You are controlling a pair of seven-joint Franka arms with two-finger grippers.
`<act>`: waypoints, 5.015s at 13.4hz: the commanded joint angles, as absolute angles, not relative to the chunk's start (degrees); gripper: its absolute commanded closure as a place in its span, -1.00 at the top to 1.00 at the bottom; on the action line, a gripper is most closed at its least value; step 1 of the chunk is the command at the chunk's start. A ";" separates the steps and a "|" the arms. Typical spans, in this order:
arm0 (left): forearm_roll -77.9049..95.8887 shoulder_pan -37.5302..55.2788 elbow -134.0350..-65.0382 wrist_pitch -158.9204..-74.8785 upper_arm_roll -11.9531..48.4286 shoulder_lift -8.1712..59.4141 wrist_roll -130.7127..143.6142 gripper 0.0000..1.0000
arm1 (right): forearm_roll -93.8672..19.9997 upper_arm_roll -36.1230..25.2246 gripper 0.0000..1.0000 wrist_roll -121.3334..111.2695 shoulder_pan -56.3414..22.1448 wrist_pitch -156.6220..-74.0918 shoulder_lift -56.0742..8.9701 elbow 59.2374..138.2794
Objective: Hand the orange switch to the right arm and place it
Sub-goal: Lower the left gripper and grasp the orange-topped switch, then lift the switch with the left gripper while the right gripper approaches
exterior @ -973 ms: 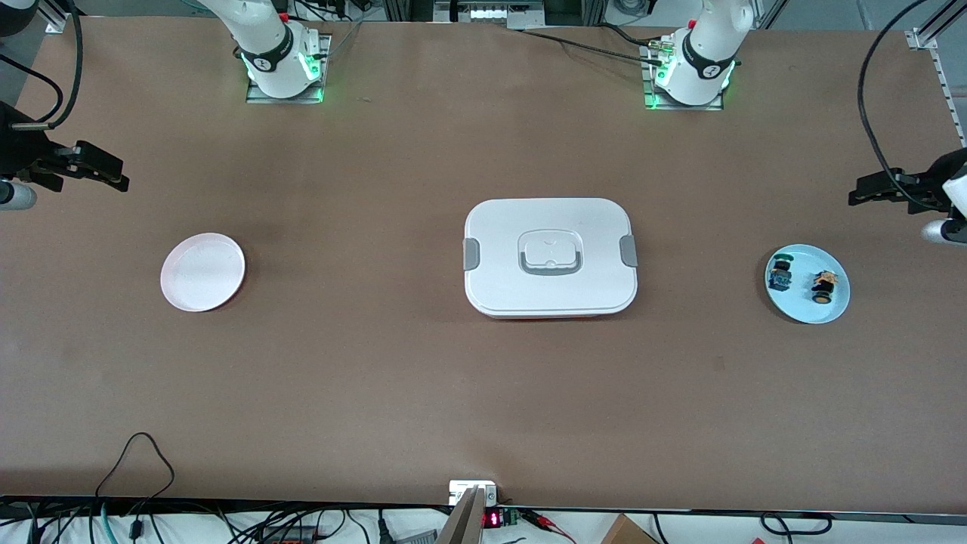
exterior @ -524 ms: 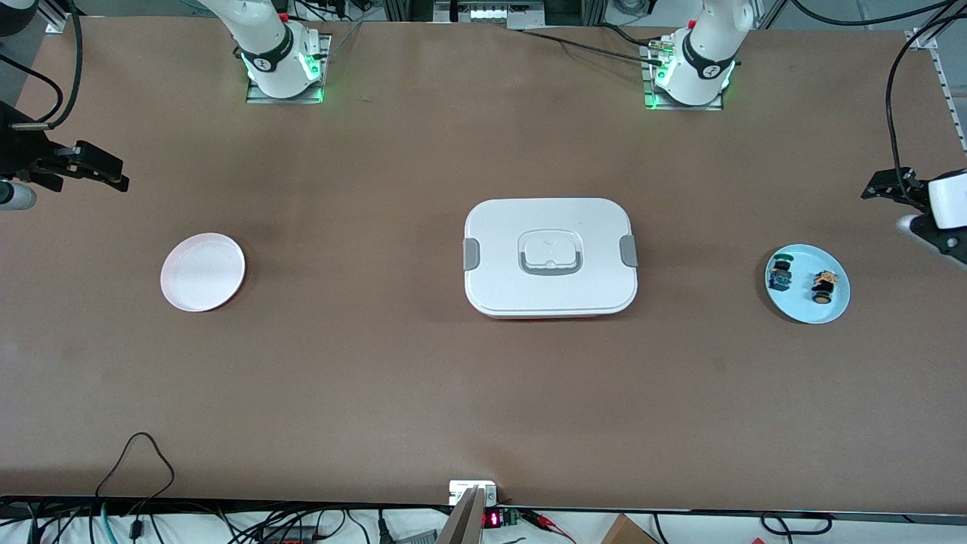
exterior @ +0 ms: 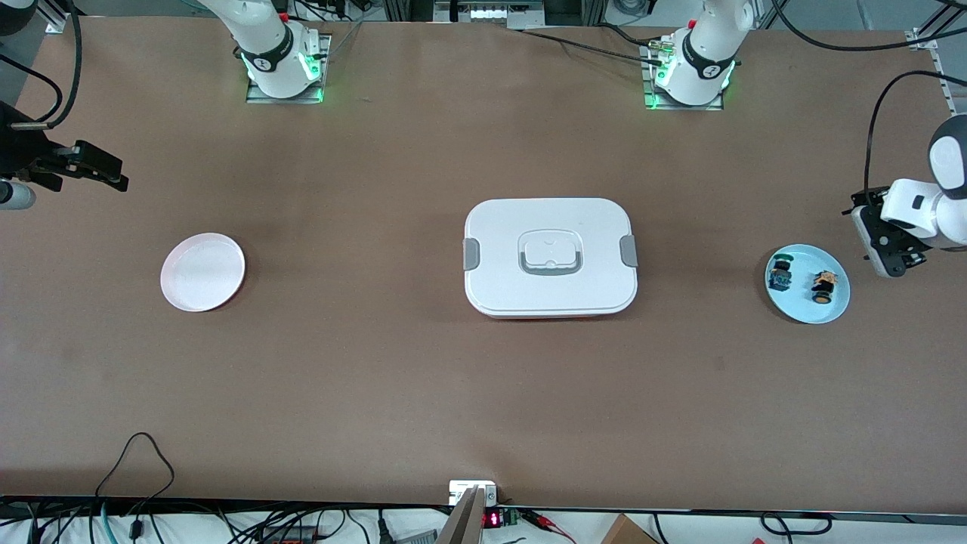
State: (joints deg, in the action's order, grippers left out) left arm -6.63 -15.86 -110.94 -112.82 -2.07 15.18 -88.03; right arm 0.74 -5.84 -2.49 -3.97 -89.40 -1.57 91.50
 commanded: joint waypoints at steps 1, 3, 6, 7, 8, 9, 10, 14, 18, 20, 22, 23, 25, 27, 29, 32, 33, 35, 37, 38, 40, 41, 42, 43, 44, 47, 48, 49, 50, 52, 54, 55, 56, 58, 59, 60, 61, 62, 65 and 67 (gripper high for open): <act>-7.47 -16.08 -112.31 -118.19 -1.67 16.70 -99.02 1.00 | 1.05 -5.71 1.00 -2.20 -3.52 -89.91 -0.44 92.29; -7.47 -16.78 -115.64 -123.98 -1.58 17.22 -104.91 1.00 | 1.05 -5.63 1.00 -2.20 -3.60 -89.91 -0.44 92.29; -6.68 -20.99 -117.51 -132.43 -0.97 20.90 -115.90 1.00 | 1.05 -5.62 1.00 -2.20 -3.60 -90.00 -0.44 92.29; -6.42 -21.70 -117.25 -134.54 -0.88 22.40 -119.06 1.00 | 0.97 -5.62 1.00 -2.11 -3.60 -90.00 -0.44 92.29; -6.42 -21.88 -117.25 -136.65 -0.88 23.28 -121.61 1.00 | 0.97 -5.62 1.00 -2.11 -3.60 -90.17 -0.44 92.29; -6.42 -21.88 -117.25 -138.15 -0.88 23.99 -123.21 1.00 | 0.97 -5.62 1.00 -2.20 -3.60 -90.35 -0.44 92.29; -6.42 -21.88 -117.16 -138.60 -0.79 24.43 -123.57 1.00 | 0.97 -5.62 1.00 -2.20 -3.60 -90.44 -0.44 92.29; -6.42 -23.20 -116.81 -140.97 2.01 25.57 -126.37 1.00 | 1.05 -5.62 1.00 -2.28 -3.60 -91.05 -0.44 92.29; -6.42 -27.59 -116.72 -144.75 5.70 27.33 -128.23 1.00 | 0.97 -5.54 1.00 -2.29 -3.87 -91.23 -0.44 92.29; -6.42 -27.69 -116.28 -146.24 5.71 28.38 -128.58 1.00 | 1.05 -5.54 1.00 -2.29 -3.87 -91.23 -0.44 92.29; -6.42 -27.69 -114.97 -146.42 5.71 29.79 -128.67 1.00 | 1.05 -5.54 1.00 -2.29 -3.87 -91.14 -0.44 92.29; -6.42 -27.77 -114.79 -146.60 5.71 30.23 -128.76 1.00 | 1.05 -5.45 1.00 -2.29 -3.87 -91.14 -0.44 92.29; -6.42 -28.30 -114.70 -146.78 5.71 30.50 -129.29 1.00 | 1.05 -5.45 1.00 -2.29 -3.87 -91.23 -0.44 92.29; -6.50 -28.48 -114.70 -147.39 5.80 30.94 -129.29 1.00 | 1.05 -5.45 1.00 -2.29 -3.95 -91.32 -0.44 92.29; -6.42 -28.83 -114.70 -148.27 5.80 31.63 -129.46 1.00 | 1.05 -5.36 1.00 -2.29 -3.96 -91.58 -0.44 92.29; -6.42 -28.83 -114.70 -149.15 5.80 31.90 -129.29 1.00 | 1.05 -5.36 1.00 -2.20 -3.96 -92.28 -0.44 92.29; -6.42 -28.83 -114.70 -149.06 5.80 32.17 -129.29 1.00 | 1.05 -5.36 1.00 -2.20 -3.96 -92.29 -0.44 92.29; -6.42 -28.83 -114.70 -149.15 5.80 32.26 -129.29 1.00 | 1.05 -5.36 1.00 -2.20 -4.04 -92.29 -0.44 92.29; -6.42 -28.74 -114.70 -149.15 5.89 32.26 -129.29 0.88 | 1.05 -5.27 1.00 -2.20 -4.04 -92.29 -0.44 92.29; -6.42 -28.74 -114.70 -149.15 5.89 32.26 -129.29 0.76 | 1.23 -5.19 1.00 -2.20 -4.13 -92.20 -0.44 92.29; -6.42 -28.83 -114.70 -149.15 6.24 32.26 -129.46 0.59 | 1.32 -5.19 1.00 -2.20 -4.13 -92.28 -0.44 92.29; -6.42 -29.52 -114.70 -149.15 6.76 32.26 -129.46 0.50 | 1.32 -5.19 1.00 -2.11 -4.04 -92.46 -0.44 92.29; -6.42 -30.66 -114.70 -149.15 7.64 32.26 -129.46 0.31 | 1.32 -5.19 1.00 -2.20 -4.04 -92.90 -0.44 92.29; -6.50 -32.67 -114.70 -149.15 9.91 32.26 -129.55 -0.09 | 1.32 -5.19 1.00 -2.20 -4.04 -92.99 -0.44 92.29; -6.50 -34.70 -114.70 -149.15 11.67 32.26 -130.42 -0.50 | 1.32 -5.19 1.00 -2.20 -4.04 -92.99 -0.44 92.29; -6.42 -37.09 -113.04 -148.45 14.15 31.82 -132.10 -1.00 | 1.32 -5.19 1.00 -2.55 -4.04 -92.90 -0.44 92.29; -6.33 -37.61 -112.51 -147.66 14.85 31.29 -131.93 -1.00 | 1.32 -5.19 1.00 -2.64 -3.96 -92.90 -0.44 92.29; -6.07 -38.14 -111.54 -145.31 16.33 30.51 -131.84 -1.00 | 1.23 -5.19 1.00 -2.72 -3.96 -92.81 -0.44 92.29; -5.98 -38.49 -110.05 -142.85 17.22 30.24 -131.92 -1.00 | 1.23 -5.19 1.00 -2.81 -3.96 -92.64 -0.44 92.29; -5.98 -38.23 -105.67 -134.87 19.59 30.23 -131.66 -1.00 | 1.23 -5.19 1.00 -2.81 -3.96 -92.64 -0.44 92.29; -4.41 -37.88 -102.76 -126.43 20.56 30.32 -131.05 -1.00 | 1.23 -5.19 1.00 -2.81 -3.96 -92.55 -0.44 92.29; -1.52 -37.71 -101.53 -122.99 21.18 30.24 -130.35 -0.99 | 1.14 -5.19 1.00 -2.81 -3.96 -92.64 -0.44 92.29; 0.77 -37.79 -99.95 -118.17 22.49 30.15 -130.17 -0.97 | 0.88 -5.27 1.00 -2.90 -3.87 -92.64 -0.53 92.29; 6.82 -37.62 -95.56 -106.24 24.78 30.23 -129.64 -0.98 | 1.14 -5.27 1.00 -2.90 -3.95 -92.46 -0.44 92.29; 10.77 -36.92 -94.23 -101.65 26.09 30.23 -129.29 -0.98 | 1.23 -5.27 1.00 -2.90 -3.96 -92.46 -0.53 92.29; 13.68 -36.13 -93.61 -99.08 28.19 30.32 -128.16 -0.98 | 1.23 -5.27 1.00 -2.90 -3.96 -92.46 -0.53 92.29; 17.28 -35.86 -93.52 -97.31 29.60 30.24 -124.66 -0.97 | 1.14 -5.27 1.00 -2.90 -3.96 -92.46 -0.53 92.29; 22.97 -35.77 -93.52 -95.03 30.84 30.32 -120.19 -0.97 | 1.14 -5.19 1.00 -2.90 -3.96 -92.46 -0.53 92.29; 42.56 -35.77 -93.78 -89.48 33.74 30.41 -114.44 -0.98 | 0.97 -5.27 1.00 -2.90 -3.87 -92.29 -0.70 92.29; 51.46 -35.16 -94.21 -88.95 37.25 30.85 -114.35 -1.00 | 0.53 -5.27 1.00 -2.90 -3.87 -92.37 -1.32 92.29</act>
State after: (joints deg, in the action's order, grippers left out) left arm 44.56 -35.01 -94.33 -90.37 34.43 30.31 -115.60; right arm 0.81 -5.46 -2.53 -4.04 -92.40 -1.67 91.56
